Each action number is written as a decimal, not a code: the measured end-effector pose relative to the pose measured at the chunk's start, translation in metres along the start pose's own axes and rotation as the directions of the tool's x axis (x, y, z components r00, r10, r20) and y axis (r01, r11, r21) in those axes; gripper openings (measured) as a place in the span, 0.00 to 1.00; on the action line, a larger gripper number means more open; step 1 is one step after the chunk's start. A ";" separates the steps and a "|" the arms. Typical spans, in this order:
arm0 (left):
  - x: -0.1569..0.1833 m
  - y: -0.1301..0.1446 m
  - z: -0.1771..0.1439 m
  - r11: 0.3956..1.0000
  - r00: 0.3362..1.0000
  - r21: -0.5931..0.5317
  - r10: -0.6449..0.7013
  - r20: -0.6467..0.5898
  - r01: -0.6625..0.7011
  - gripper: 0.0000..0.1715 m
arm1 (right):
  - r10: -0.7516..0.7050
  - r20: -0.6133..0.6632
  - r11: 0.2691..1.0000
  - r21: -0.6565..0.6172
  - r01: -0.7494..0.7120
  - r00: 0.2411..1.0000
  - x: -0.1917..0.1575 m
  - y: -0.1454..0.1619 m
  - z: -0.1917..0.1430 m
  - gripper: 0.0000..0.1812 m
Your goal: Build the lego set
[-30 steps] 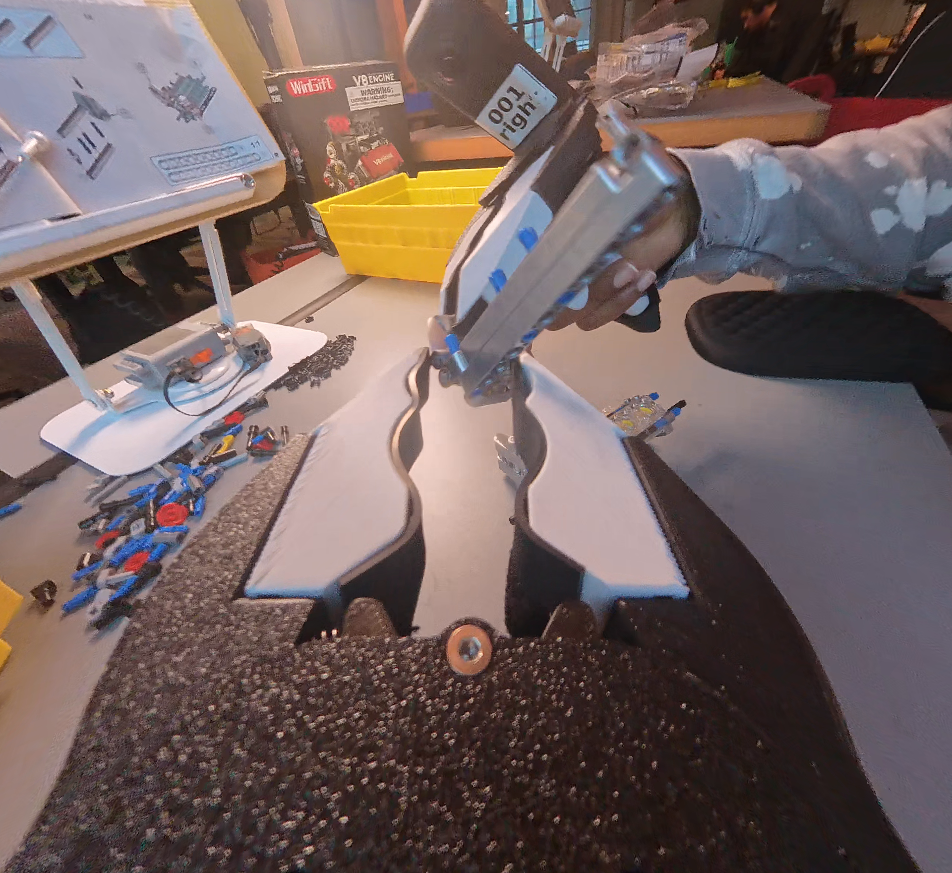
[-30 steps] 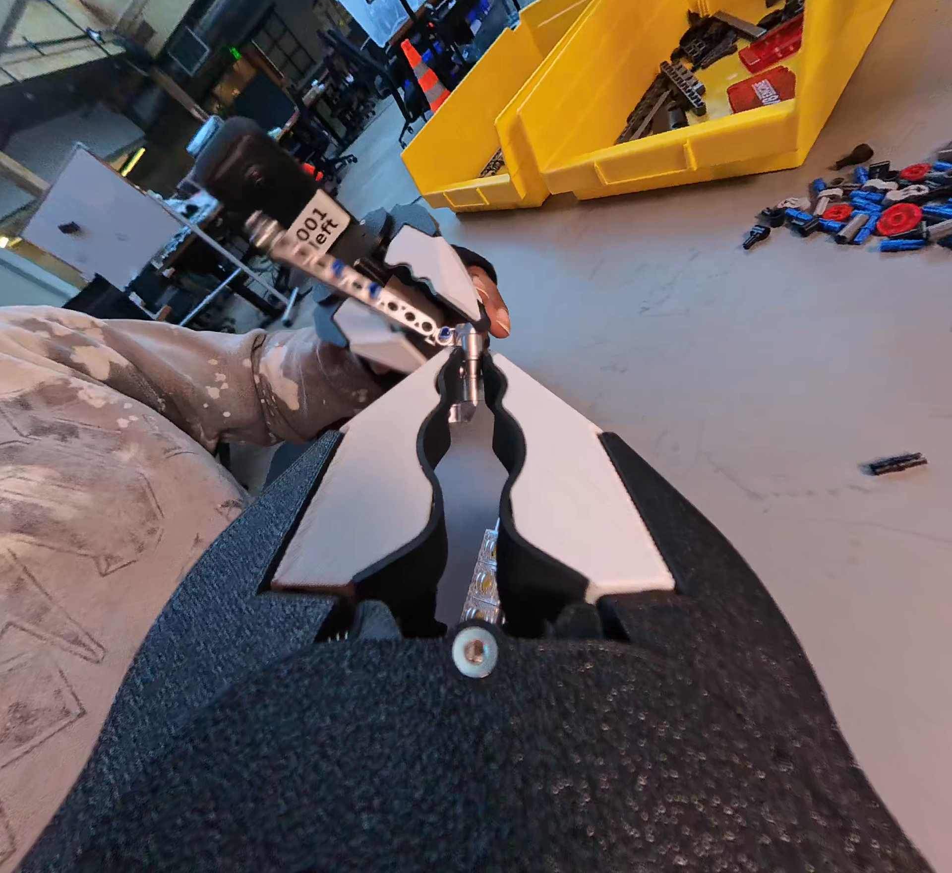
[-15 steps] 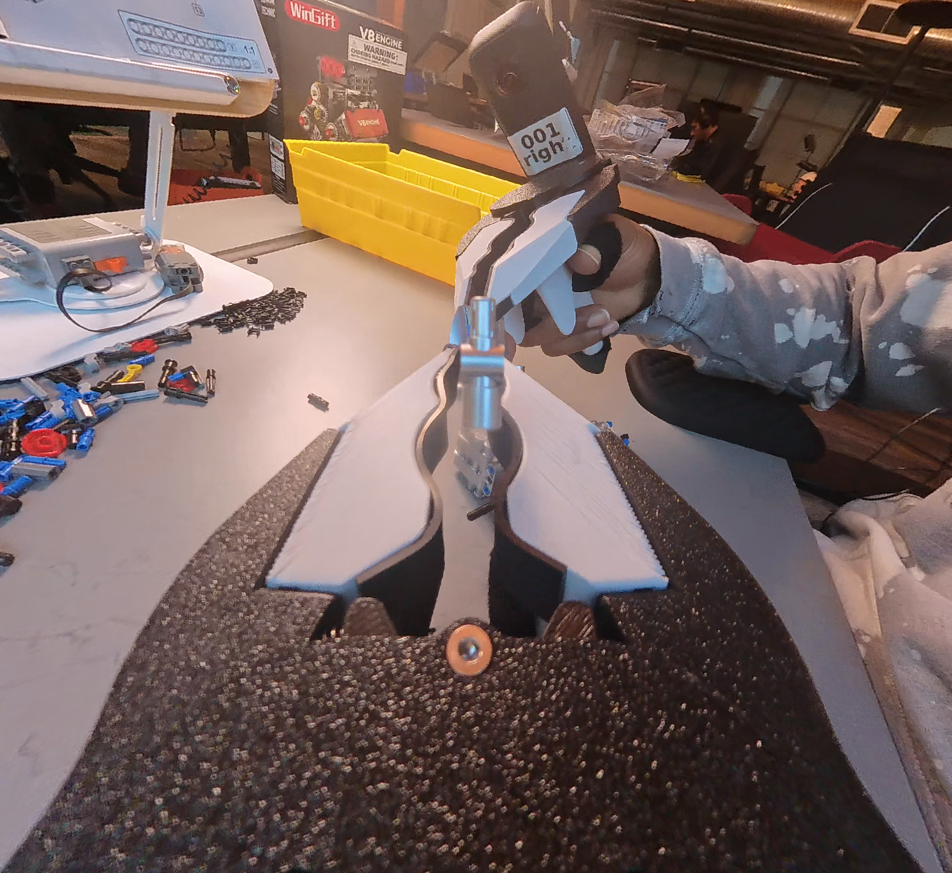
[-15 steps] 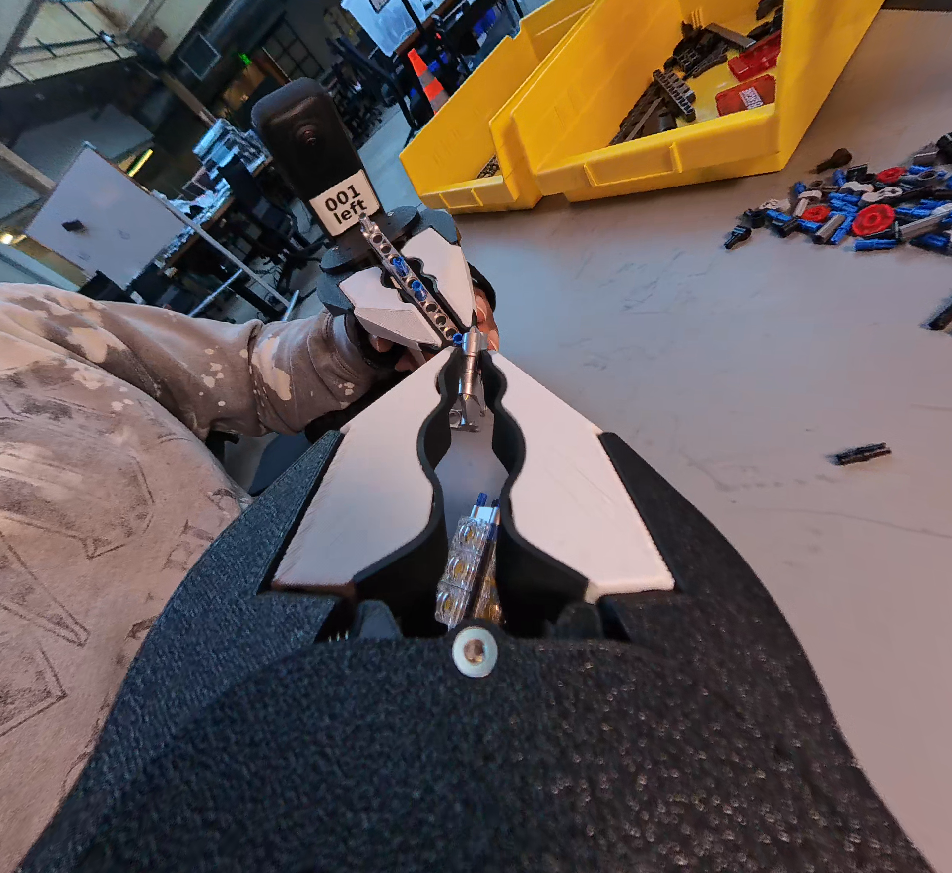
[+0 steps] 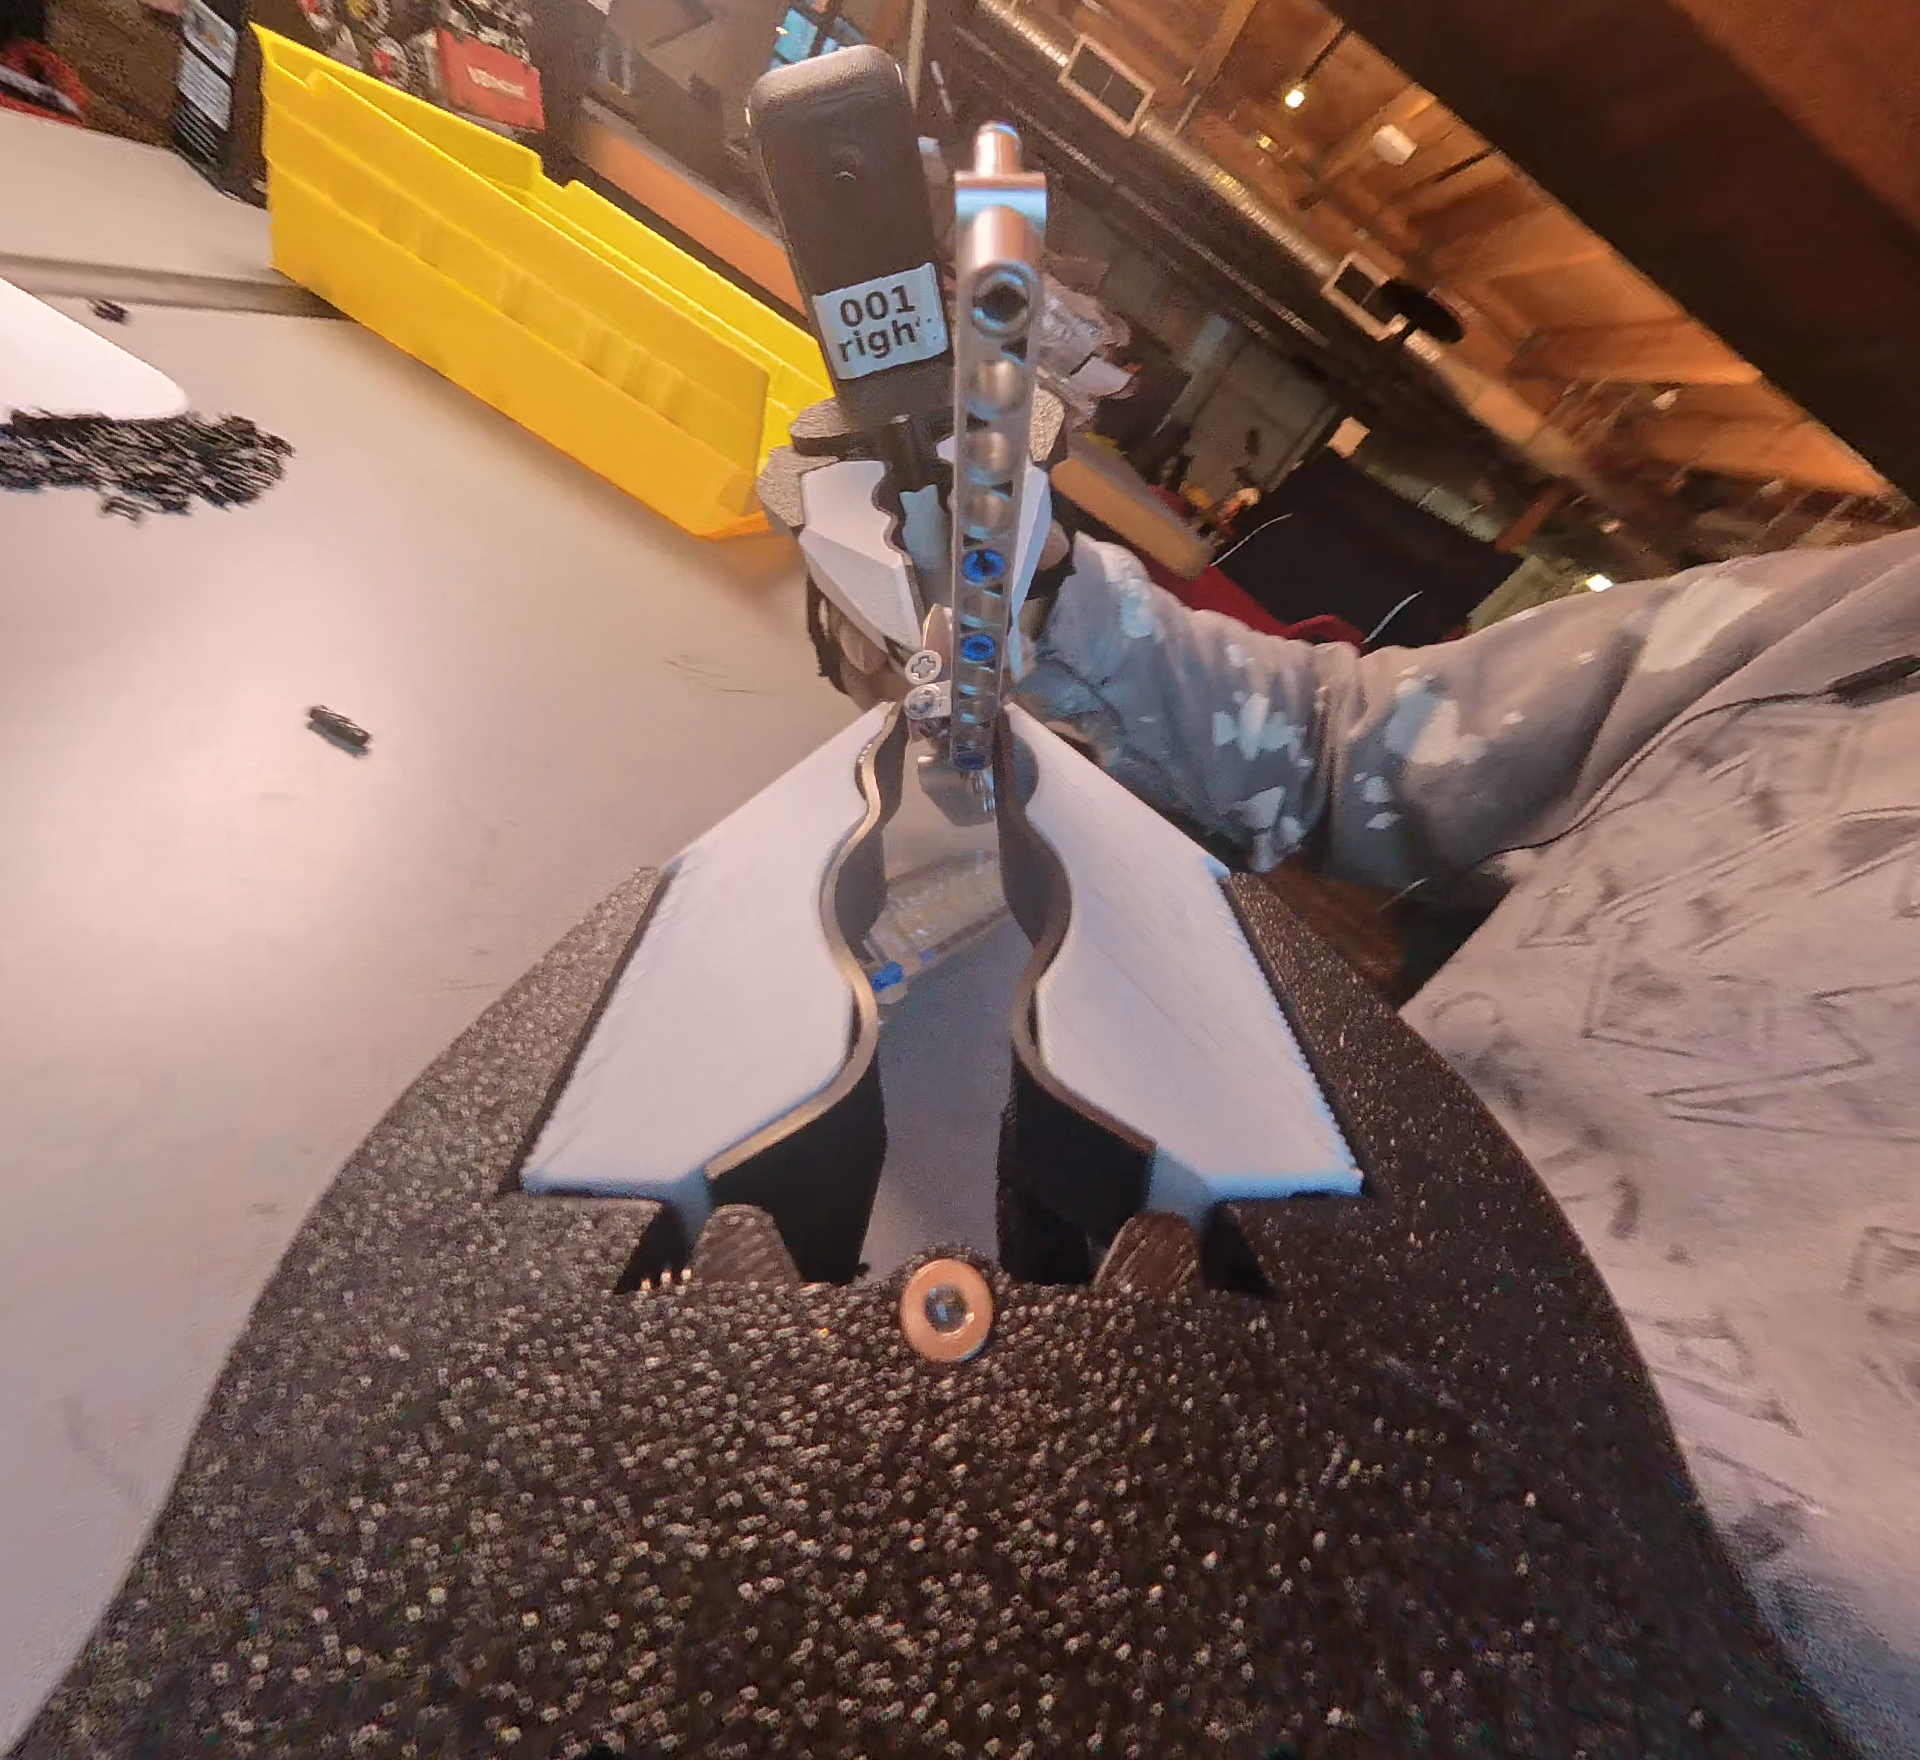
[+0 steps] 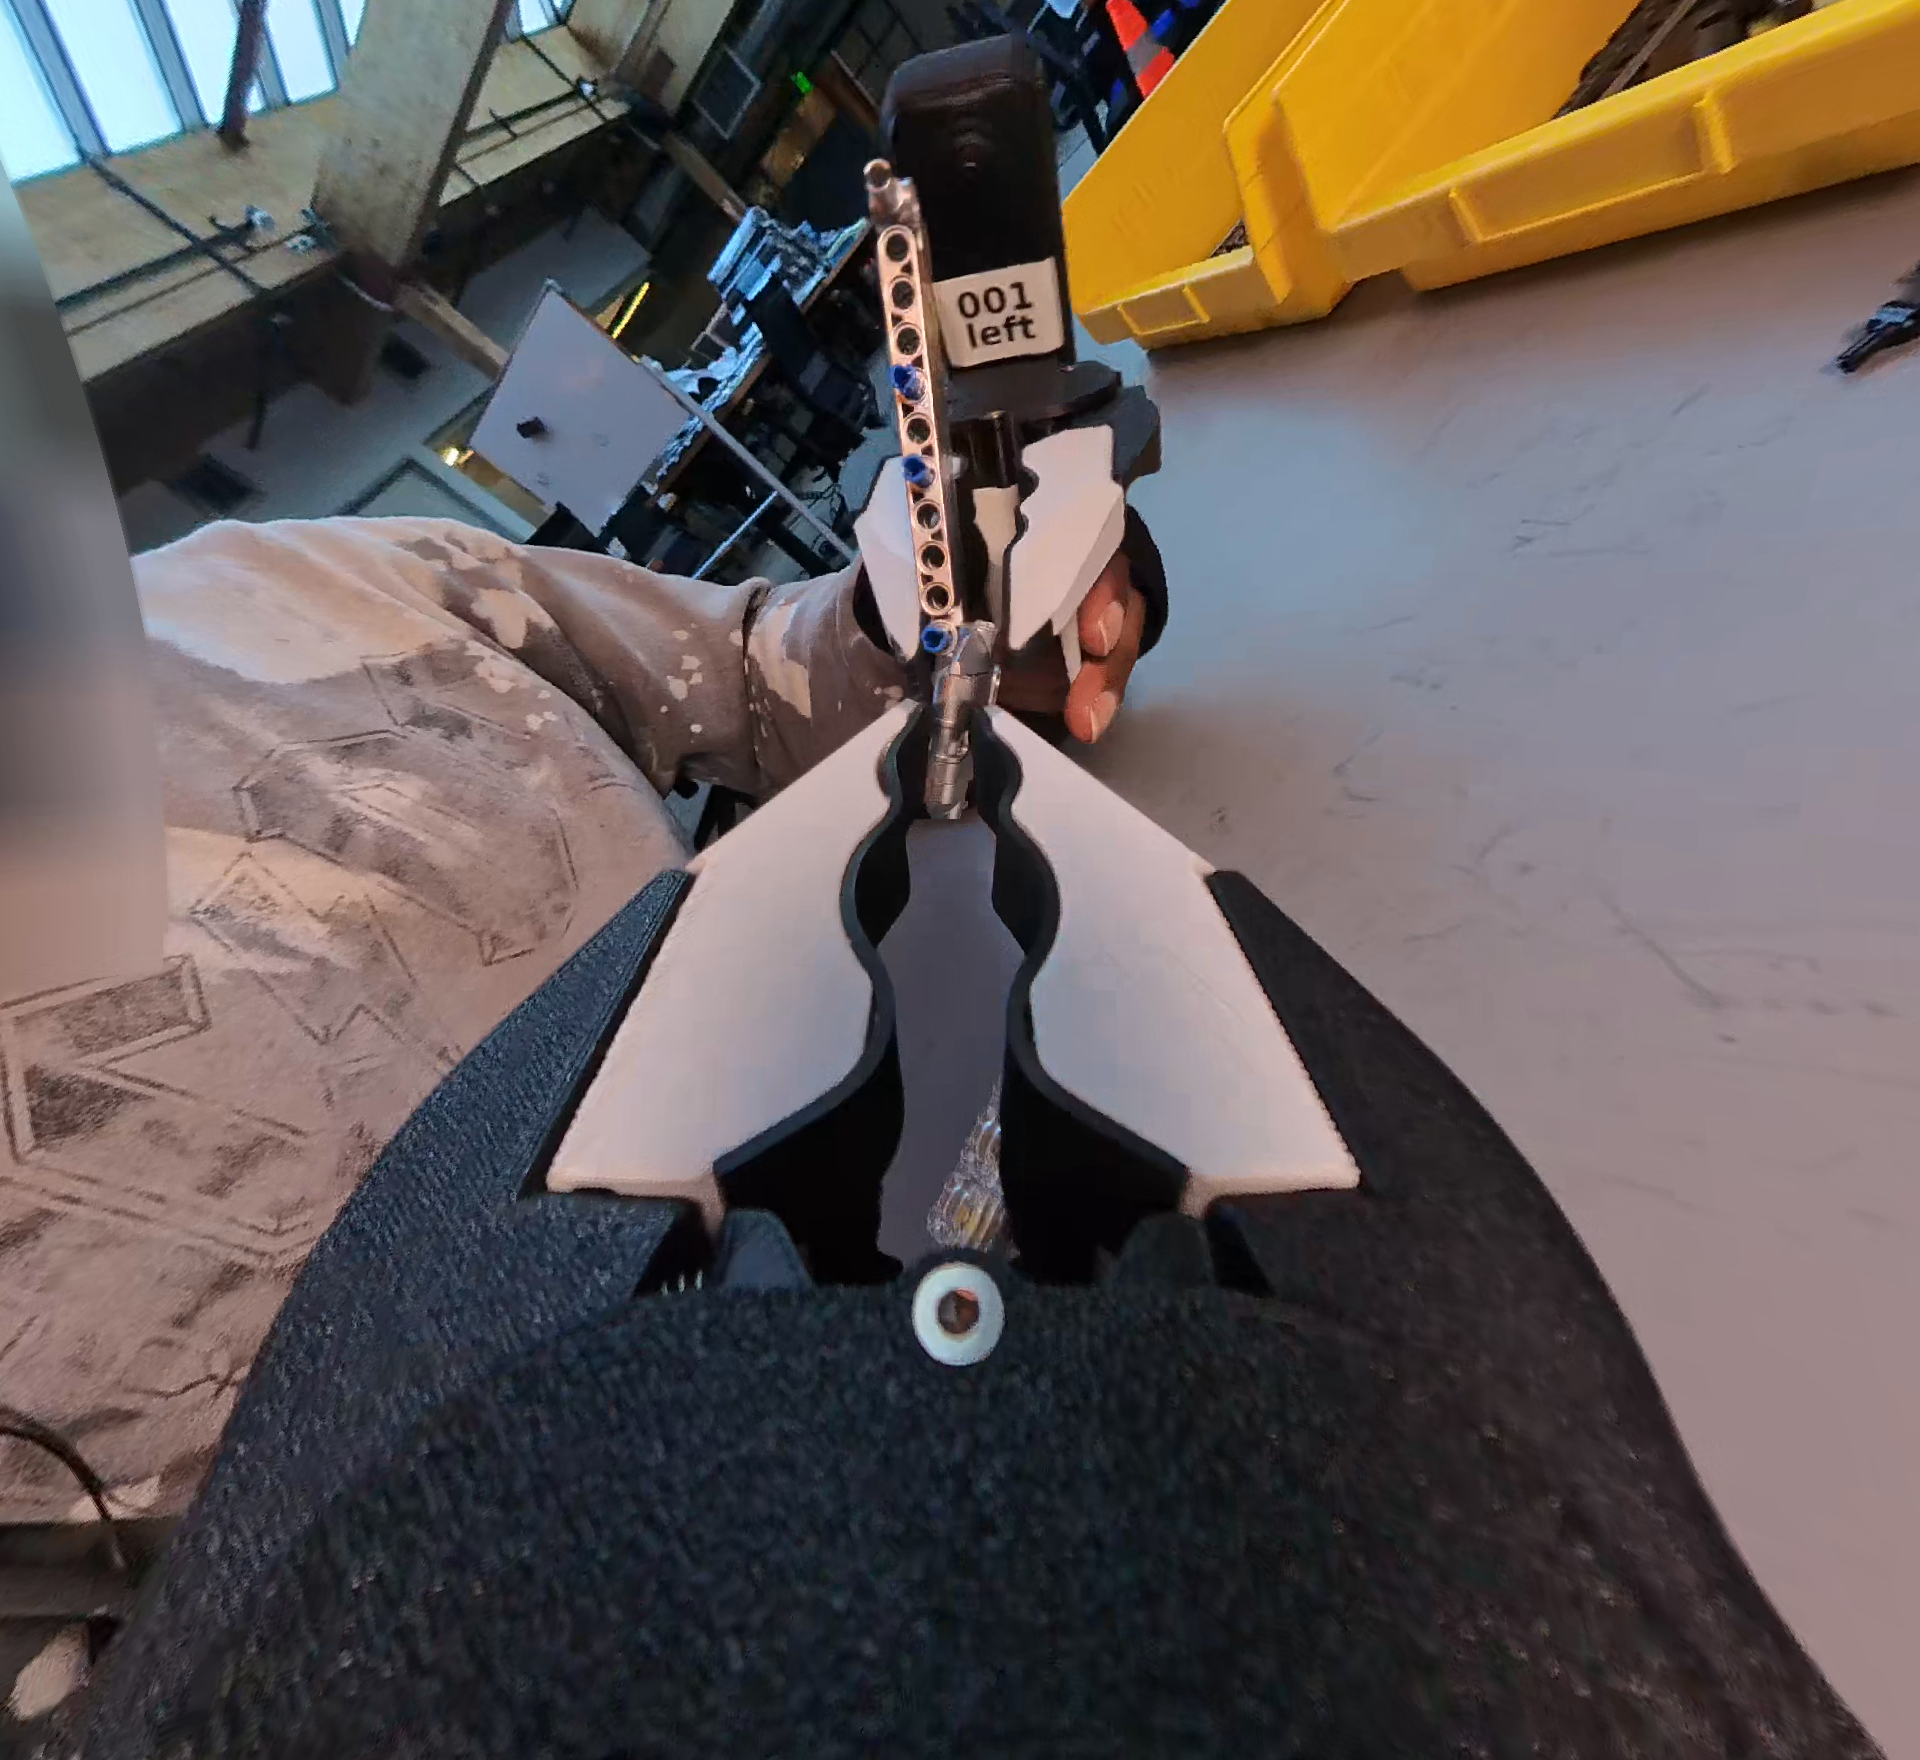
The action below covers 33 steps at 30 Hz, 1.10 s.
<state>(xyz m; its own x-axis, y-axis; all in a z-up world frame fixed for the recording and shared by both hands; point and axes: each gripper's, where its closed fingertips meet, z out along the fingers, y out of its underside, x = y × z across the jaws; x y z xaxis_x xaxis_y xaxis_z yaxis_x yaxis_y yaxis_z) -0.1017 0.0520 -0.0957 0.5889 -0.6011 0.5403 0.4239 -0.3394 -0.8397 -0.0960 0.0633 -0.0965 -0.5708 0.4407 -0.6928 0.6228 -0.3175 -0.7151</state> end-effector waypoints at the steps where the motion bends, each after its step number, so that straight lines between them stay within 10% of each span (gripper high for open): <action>1: 0.001 0.000 0.000 0.999 0.998 0.010 -0.047 -0.029 0.047 0.08 | -0.001 0.012 1.000 -0.008 0.001 1.000 -0.001 0.001 0.000 0.04; 6: -0.003 0.001 -0.001 0.983 0.980 0.023 -0.182 -0.074 0.184 0.08 | -0.025 -0.016 0.998 -0.058 0.024 1.000 0.005 0.008 0.001 0.04; 16: -0.031 0.017 -0.001 0.996 0.987 -0.067 -0.046 0.151 0.057 0.03 | -0.131 -0.206 0.988 -0.104 0.112 0.970 0.019 0.013 -0.004 0.05; 24: -0.015 -0.035 -0.017 0.962 0.993 0.251 -0.114 0.021 0.105 0.02 | -0.275 -0.372 0.961 -0.129 0.245 0.886 0.019 0.022 0.018 0.23; 33: -0.004 -0.052 -0.026 0.940 0.998 0.338 -0.057 0.006 0.051 0.02 | -0.141 -0.277 0.990 -0.020 0.141 0.950 0.005 -0.002 0.015 0.04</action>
<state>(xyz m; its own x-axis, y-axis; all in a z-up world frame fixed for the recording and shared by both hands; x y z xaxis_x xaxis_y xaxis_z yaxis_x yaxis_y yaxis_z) -0.1438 0.0533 -0.0557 0.5681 -0.5764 0.5874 0.6611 -0.1056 -0.7429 -0.1082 0.0538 -0.0996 -0.4819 0.6965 -0.5317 0.5464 -0.2355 -0.8037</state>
